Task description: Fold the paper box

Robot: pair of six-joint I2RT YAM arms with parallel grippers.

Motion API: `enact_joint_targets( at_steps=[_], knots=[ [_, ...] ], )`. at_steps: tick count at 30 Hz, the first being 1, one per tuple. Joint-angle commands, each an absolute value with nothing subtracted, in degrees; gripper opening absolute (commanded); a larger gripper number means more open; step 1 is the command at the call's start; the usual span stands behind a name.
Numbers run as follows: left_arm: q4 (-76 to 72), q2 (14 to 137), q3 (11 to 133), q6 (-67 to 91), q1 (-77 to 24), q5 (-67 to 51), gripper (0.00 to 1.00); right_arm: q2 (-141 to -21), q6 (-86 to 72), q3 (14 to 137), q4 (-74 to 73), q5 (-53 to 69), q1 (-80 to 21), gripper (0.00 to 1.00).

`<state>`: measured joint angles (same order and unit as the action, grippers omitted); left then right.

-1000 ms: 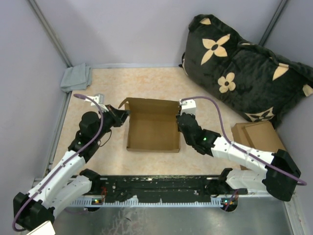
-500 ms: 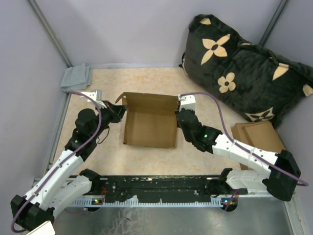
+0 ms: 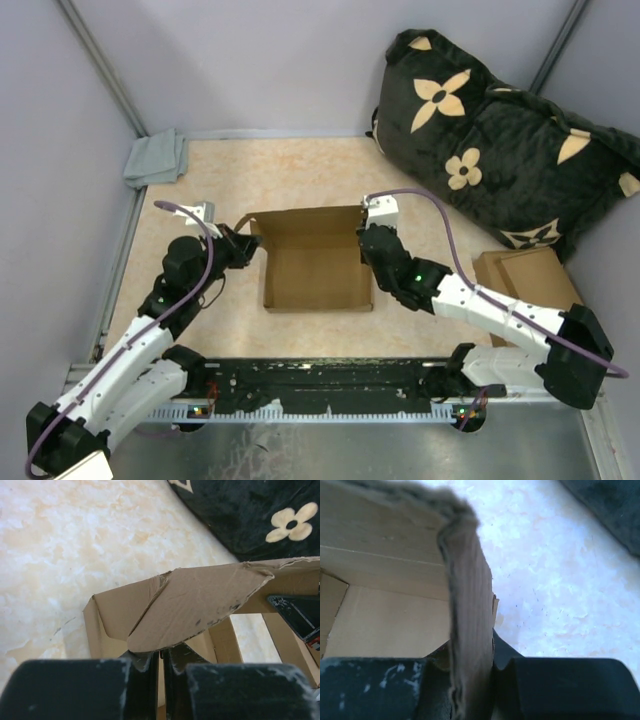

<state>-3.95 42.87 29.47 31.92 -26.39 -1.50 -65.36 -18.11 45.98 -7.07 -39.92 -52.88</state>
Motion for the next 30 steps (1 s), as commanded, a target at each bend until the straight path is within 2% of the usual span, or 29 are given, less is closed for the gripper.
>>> enact_joint_targets(
  at_steps=[1,3,5,9,11,13,18,23,30],
  knots=[
    [-2.56,39.77,27.73,32.41,-27.16,-3.43,0.08,-65.63,-23.66,44.86,-5.57,-34.86,-54.09,0.12],
    [1.00,38.53,27.91,32.18,-27.16,-3.38,0.09,-64.67,-26.54,43.09,-7.71,-32.98,-54.05,0.13],
    [5.03,37.21,28.29,32.17,-27.20,-3.08,0.15,-62.57,-28.88,39.88,-9.45,-30.44,-54.07,0.19],
    [13.87,33.69,29.44,32.08,-27.16,-1.66,0.37,-55.64,-32.25,34.62,-13.31,-24.69,-54.07,0.43],
    [18.07,31.93,30.46,32.54,-27.16,-0.25,0.45,-51.60,-33.55,32.52,-15.25,-22.46,-54.05,0.50],
    [23.55,30.25,31.79,34.32,-27.16,1.76,0.49,-46.88,-35.32,30.88,-17.67,-20.82,-54.11,0.58],
    [33.69,27.27,35.36,38.96,-27.16,3.97,0.51,-39.09,-39.29,29.42,-25.06,-23.11,-54.06,0.59],
    [39.26,21.95,37.19,41.90,-27.16,7.56,0.49,-34.50,-44.47,31.40,-35.27,-30.57,-54.10,0.56],
    [35.52,18.57,38.25,39.60,-27.16,15.00,0.48,-32.25,-44.92,35.85,-40.11,-41.03,-54.10,0.54]
  ],
)
